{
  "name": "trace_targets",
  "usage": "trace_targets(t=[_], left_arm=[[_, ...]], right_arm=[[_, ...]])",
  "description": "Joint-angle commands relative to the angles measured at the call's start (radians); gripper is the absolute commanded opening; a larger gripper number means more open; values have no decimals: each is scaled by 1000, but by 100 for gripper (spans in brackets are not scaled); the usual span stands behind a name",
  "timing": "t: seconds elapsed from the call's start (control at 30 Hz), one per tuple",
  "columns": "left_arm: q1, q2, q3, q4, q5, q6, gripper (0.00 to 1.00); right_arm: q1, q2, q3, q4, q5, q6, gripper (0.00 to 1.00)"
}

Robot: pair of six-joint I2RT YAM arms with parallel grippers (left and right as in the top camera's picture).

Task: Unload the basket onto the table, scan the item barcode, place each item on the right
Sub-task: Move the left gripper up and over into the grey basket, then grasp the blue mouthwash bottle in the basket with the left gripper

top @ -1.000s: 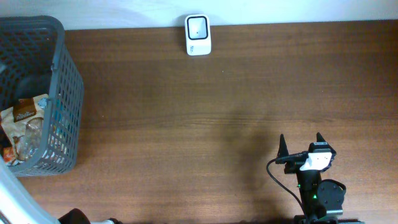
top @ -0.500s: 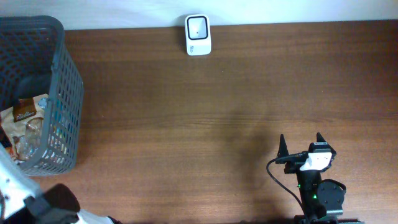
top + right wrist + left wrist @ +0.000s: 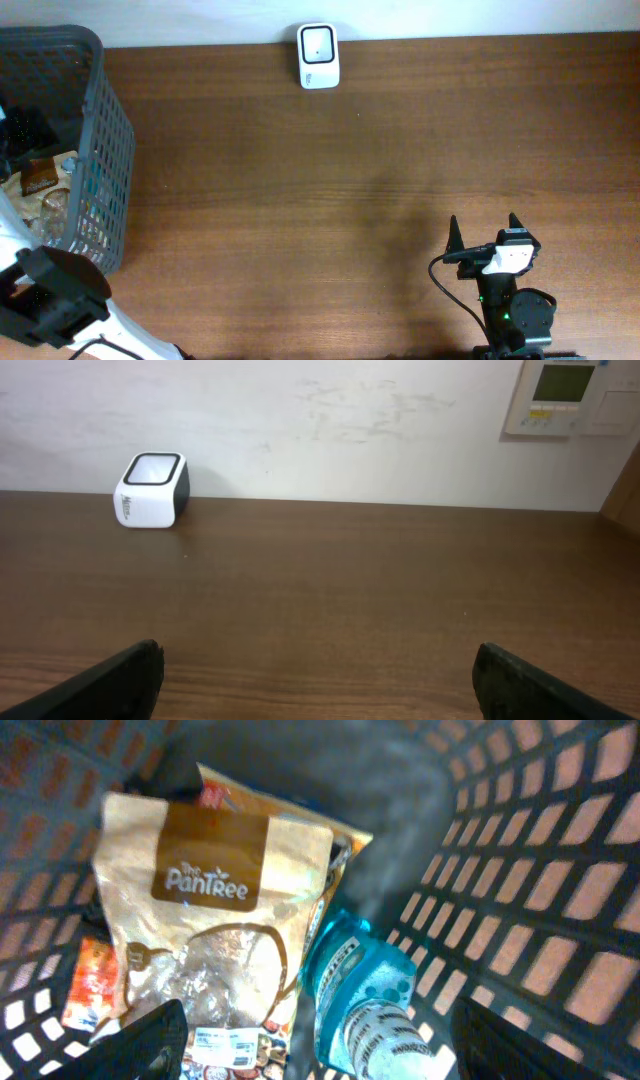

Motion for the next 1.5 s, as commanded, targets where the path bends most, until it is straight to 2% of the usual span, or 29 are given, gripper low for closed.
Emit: trace_targets(t=[0.0,0.2,0.27,0.43,0.6,0.77,0.97,1.03,1.1,1.2,1.3,1.47], left_arm=[[-6,45,6,-22,70,87,82],[-18,54,6,-13,87,143,82],[-18,54,6,-16,87,154,88],[-19,54,-7,-24,107,156,86],[-19,55,-109,2,101,180,92],[-19,55,-174,9,98,228,91],[-19,60,-188,26,109,236,84],[-19,62,-188,18,114,250,75],[-19,63,-188,13,113,255,54],[-19,63,-188,8,113,257,54],[-19,63,-188,-2,112,257,60],[-19,64,-188,-20,93,257,61]], right_arm=[[-6,-8,-9,-3,2,-2,98],[-6,-8,-9,-3,2,-2,98],[-6,-8,-9,-3,2,-2,98],[-6,-8,-9,-3,2,-2,98],[-6,-8,-9,-3,2,-2,98],[-6,-8,-9,-3,2,-2,98],[-6,-8,-9,-3,2,-2,98],[-6,-8,-9,-3,2,-2,98],[-6,-8,-9,-3,2,-2,98],[-6,-8,-9,-3,2,-2,98],[-6,-8,-9,-3,2,-2,98],[-6,-8,-9,-3,2,-2,98]])
